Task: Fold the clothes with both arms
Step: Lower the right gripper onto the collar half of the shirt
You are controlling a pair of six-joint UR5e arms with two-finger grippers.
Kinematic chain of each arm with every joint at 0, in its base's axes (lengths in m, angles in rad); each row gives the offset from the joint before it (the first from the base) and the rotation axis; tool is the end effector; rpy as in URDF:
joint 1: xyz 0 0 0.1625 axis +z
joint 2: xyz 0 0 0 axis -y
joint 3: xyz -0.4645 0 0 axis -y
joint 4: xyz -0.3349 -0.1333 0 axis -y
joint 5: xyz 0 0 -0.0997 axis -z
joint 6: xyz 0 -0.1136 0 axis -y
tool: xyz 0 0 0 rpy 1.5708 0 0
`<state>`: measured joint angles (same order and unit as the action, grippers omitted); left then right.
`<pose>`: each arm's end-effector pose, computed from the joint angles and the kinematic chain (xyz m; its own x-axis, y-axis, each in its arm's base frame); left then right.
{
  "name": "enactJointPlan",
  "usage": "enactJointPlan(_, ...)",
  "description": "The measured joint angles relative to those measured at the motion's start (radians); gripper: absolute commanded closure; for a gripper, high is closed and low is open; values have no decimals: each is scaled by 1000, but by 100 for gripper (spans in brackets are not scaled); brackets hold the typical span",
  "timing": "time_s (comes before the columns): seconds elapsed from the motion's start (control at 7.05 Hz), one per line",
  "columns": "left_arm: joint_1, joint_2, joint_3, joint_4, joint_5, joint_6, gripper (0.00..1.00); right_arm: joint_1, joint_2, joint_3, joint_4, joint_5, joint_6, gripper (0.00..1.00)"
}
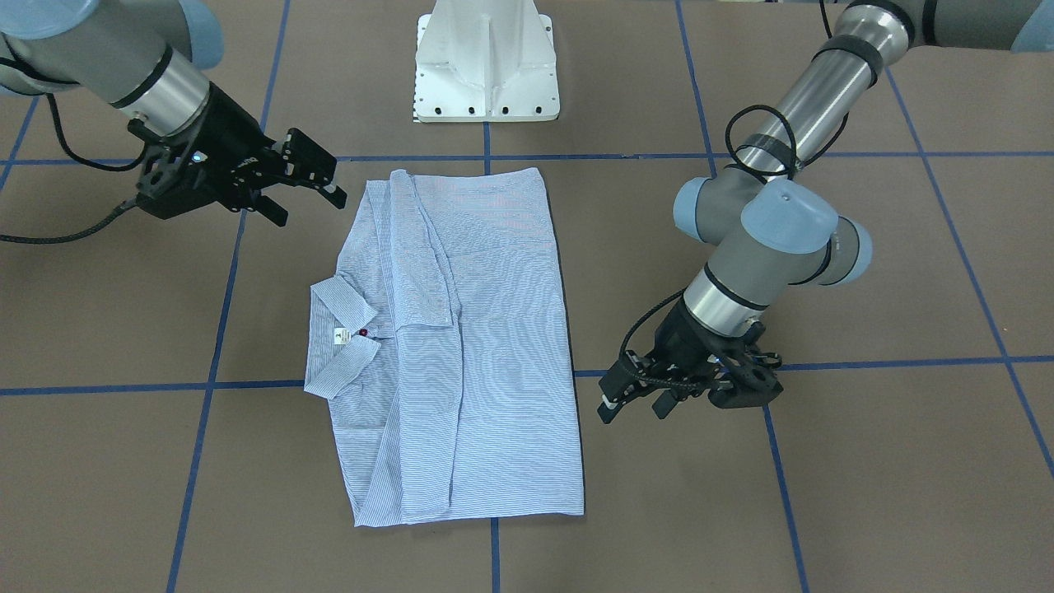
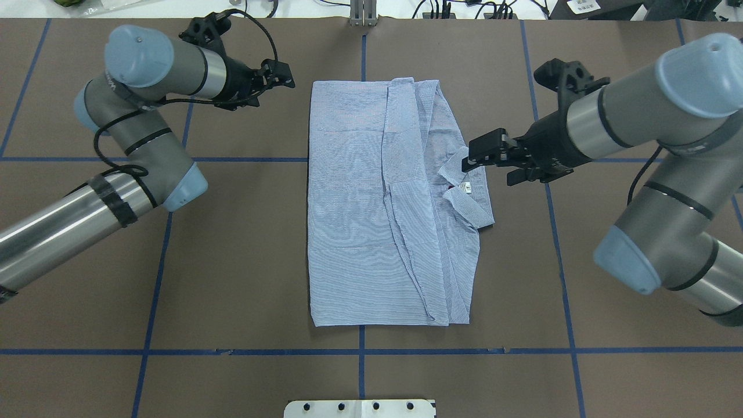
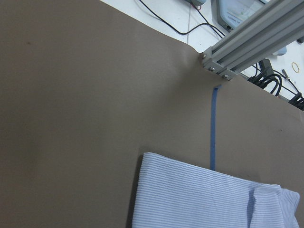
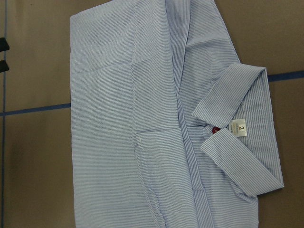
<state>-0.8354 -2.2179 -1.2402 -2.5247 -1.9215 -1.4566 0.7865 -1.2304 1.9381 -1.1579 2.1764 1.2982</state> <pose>0.4196 -0.6044 0.3652 0.2515 -0.1185 -0.9606 0.4505 0.8927 0.0079 -0.3307 -0.4286 0.3335 0.3552 0.0426 0.9338 -0.1291 0.9916 0.0038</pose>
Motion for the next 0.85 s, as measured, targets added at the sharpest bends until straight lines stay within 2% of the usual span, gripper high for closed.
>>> enactJointPlan(0.28,-3,148,-174,40,-6,42,0,-81,112,-40,-170,-153,-71,0)
enactJointPlan(0.43,-4,214,-269,89,-18,67,0,-110,156,-79,-213,-213,-95,0)
enactJointPlan(0.85,-1,368,-563,293,-73,107,0,-167,284,-280,-239,-344,-164,0)
